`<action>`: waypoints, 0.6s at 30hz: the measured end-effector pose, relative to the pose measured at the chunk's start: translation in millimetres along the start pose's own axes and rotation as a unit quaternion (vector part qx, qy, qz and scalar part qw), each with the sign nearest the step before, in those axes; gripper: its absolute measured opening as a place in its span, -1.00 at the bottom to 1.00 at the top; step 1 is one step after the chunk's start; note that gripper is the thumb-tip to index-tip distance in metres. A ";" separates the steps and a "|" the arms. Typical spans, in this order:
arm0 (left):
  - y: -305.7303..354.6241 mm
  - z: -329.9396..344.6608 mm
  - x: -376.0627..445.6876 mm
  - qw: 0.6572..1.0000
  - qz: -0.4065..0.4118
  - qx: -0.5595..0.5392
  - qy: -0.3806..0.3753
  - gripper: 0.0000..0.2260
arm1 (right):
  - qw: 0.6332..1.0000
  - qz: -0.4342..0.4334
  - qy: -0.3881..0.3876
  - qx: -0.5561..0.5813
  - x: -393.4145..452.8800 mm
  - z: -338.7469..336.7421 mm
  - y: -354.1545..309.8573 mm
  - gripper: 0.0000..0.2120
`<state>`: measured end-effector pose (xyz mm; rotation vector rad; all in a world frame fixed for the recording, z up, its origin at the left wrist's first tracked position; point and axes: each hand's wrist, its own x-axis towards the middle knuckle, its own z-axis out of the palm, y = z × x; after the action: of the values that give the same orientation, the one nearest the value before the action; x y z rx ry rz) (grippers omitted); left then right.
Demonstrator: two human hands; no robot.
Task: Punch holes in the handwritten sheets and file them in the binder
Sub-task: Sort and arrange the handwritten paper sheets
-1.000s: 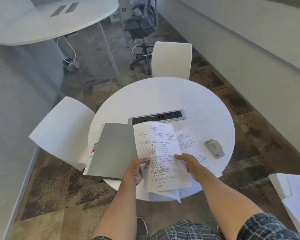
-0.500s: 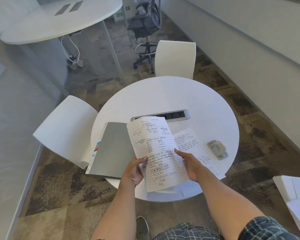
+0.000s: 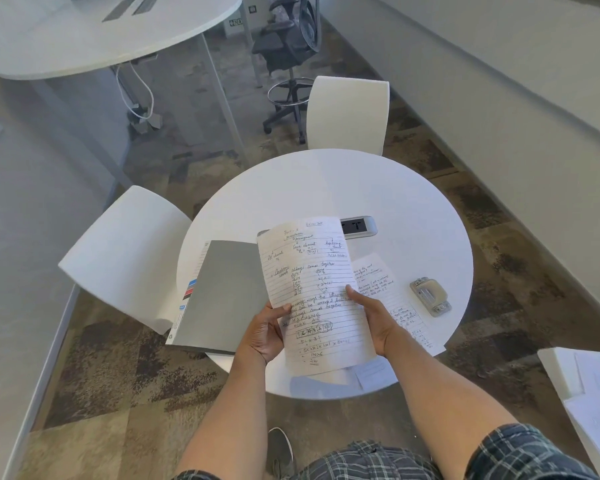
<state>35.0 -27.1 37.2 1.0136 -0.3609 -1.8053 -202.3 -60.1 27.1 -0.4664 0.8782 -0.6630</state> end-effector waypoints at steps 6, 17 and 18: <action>-3.8 -16.4 -1.5 0.984 -0.073 0.160 0.002 -0.43 | 0.987 -0.099 0.106 -0.066 4.9 -16.3 1.3 -0.60; -14.4 -31.5 -3.7 0.969 -0.063 0.212 0.110 -0.37 | 0.910 -0.089 0.210 -0.345 9.5 -12.2 17.8 -0.82; -15.3 -35.3 -2.9 0.965 -0.060 0.217 0.132 -0.38 | 0.860 -0.084 0.253 -0.435 10.1 -14.3 20.9 -0.78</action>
<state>53.3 -10.7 7.4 1.5933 -0.5517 -1.7025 -202.3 -53.9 0.5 -1.2274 1.6608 -0.5195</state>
